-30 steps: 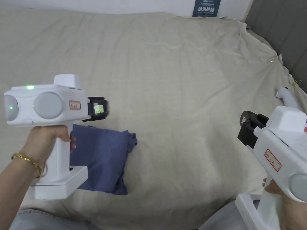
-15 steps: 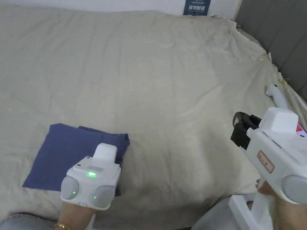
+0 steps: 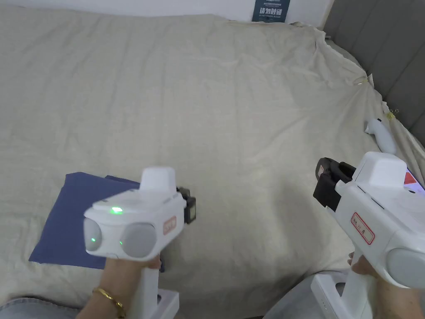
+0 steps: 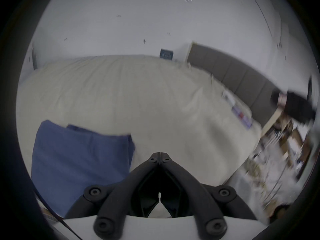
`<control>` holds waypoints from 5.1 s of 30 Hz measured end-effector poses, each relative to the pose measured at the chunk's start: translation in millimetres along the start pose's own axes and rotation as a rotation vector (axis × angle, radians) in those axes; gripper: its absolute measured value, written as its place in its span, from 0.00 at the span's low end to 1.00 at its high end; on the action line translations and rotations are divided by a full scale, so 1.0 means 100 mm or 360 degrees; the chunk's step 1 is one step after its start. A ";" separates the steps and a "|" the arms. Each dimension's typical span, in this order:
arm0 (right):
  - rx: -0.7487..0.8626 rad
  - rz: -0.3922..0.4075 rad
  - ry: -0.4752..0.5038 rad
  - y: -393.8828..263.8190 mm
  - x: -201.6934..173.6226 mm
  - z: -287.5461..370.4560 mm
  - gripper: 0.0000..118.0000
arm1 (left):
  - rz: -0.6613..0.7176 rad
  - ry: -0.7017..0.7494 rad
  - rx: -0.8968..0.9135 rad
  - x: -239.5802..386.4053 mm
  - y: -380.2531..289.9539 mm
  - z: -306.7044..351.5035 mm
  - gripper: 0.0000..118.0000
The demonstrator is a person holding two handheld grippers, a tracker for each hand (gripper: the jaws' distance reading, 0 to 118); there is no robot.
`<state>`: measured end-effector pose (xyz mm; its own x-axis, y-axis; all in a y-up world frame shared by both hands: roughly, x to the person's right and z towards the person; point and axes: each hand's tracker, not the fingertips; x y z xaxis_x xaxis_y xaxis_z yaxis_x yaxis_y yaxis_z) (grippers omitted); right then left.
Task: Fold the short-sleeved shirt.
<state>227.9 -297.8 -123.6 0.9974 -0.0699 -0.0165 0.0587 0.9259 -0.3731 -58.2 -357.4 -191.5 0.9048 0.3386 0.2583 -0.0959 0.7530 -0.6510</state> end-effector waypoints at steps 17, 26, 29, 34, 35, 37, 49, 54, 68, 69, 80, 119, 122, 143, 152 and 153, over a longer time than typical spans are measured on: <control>0.0016 0.0027 0.0554 0.00 -1.72 -0.59 0.00 | -0.0082 0.0730 0.0700 -0.94 0.28 1.28 0.00; -0.0489 0.0224 0.0645 -0.98 -2.50 -1.21 0.00 | -0.0072 0.0774 0.0655 -1.09 0.15 1.32 0.00; -0.0686 0.0200 0.0597 -1.28 -2.53 -1.34 0.00 | -0.0086 0.0775 0.0626 -1.12 0.13 1.27 0.00; -0.0620 0.0204 0.0553 -1.32 -2.59 -1.30 0.00 | -0.0081 0.0747 0.0590 -1.18 0.17 1.18 0.00; -0.0625 0.0208 0.0557 -1.32 -2.58 -1.32 0.00 | -0.0069 0.0727 0.0579 -1.18 0.21 1.16 0.00; -0.0635 0.0179 0.0554 -1.31 -2.55 -1.33 0.00 | -0.0022 0.0665 0.0550 -1.23 0.30 1.15 0.12; -0.0696 0.0124 0.0613 -1.20 -2.46 -1.33 0.00 | 0.0430 -0.0109 -0.0471 -2.48 0.72 0.51 1.00; -0.0698 0.0117 0.0611 -1.21 -2.45 -1.36 0.00 | 0.0432 -0.0160 -0.0739 -2.85 0.54 0.16 0.89; -0.0739 0.0056 0.0616 -1.18 -2.41 -1.43 0.00 | 0.0503 -0.0304 -0.0811 -2.85 0.28 -0.20 0.26; -0.0742 0.0058 0.0616 -1.18 -2.41 -1.43 0.00 | 0.0494 -0.0292 -0.0796 -2.79 0.23 -0.21 0.24; -0.0766 0.0137 0.0657 -0.93 -2.32 -1.40 0.00 | 0.0515 0.0137 -0.0766 -2.36 0.50 -0.01 0.14; -0.0066 -0.0125 -0.0216 0.65 -0.28 -0.51 0.00 | -0.0338 0.2149 0.0088 -4.04 1.65 1.63 0.97; -0.0014 -0.0125 -0.0156 0.71 -0.26 -0.44 0.00 | -0.0320 0.1911 0.0364 -3.44 1.93 1.77 0.97; 0.0431 0.0007 -0.0006 1.16 0.02 0.05 0.00 | -0.0247 0.0805 0.1075 -0.57 1.49 1.15 0.66; 0.0467 0.0083 0.0076 0.98 -0.16 0.08 0.00 | -0.0377 0.0808 0.1097 -0.27 0.93 1.09 0.00; 0.0464 0.0084 0.0082 0.95 -0.19 0.06 0.00 | -0.0373 0.0796 0.1087 -0.27 0.89 1.08 0.00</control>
<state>214.7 -206.6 -152.6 0.9964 -0.0308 -0.0784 0.0238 0.9958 -0.0885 -136.2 -238.3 -179.6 0.9927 -0.0337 -0.1154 0.0328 0.9994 -0.0093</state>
